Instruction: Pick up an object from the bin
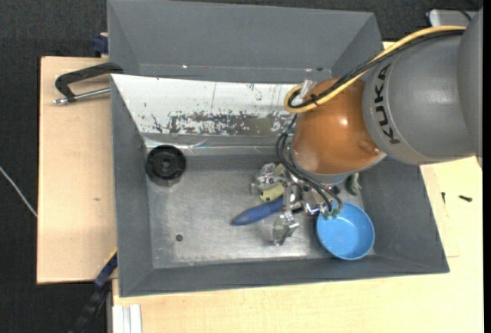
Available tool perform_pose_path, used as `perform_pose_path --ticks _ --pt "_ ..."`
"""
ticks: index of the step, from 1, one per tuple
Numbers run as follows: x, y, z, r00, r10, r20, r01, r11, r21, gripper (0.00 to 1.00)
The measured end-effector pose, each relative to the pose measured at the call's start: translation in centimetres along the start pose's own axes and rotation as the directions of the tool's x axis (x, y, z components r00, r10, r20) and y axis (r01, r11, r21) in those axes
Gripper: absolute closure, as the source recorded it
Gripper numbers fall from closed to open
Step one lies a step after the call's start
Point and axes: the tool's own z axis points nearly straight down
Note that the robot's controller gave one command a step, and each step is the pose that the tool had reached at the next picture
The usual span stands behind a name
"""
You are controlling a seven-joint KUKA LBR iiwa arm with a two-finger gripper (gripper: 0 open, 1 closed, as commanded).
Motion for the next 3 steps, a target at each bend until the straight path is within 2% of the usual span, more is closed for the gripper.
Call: perform_pose_path --ticks 1,2,3 --pt "-0.1 0.3 0.0 1.0 -0.003 0.002 0.003 1.0 -0.003 1.0" --pt "-0.3 -0.3 -11.6 1.0 -0.015 0.015 0.015 1.0 0.001 1.0" --pt "0.1 1.0 -18.4 0.935 -0.353 0.011 0.353 0.935 0.003 1.0"
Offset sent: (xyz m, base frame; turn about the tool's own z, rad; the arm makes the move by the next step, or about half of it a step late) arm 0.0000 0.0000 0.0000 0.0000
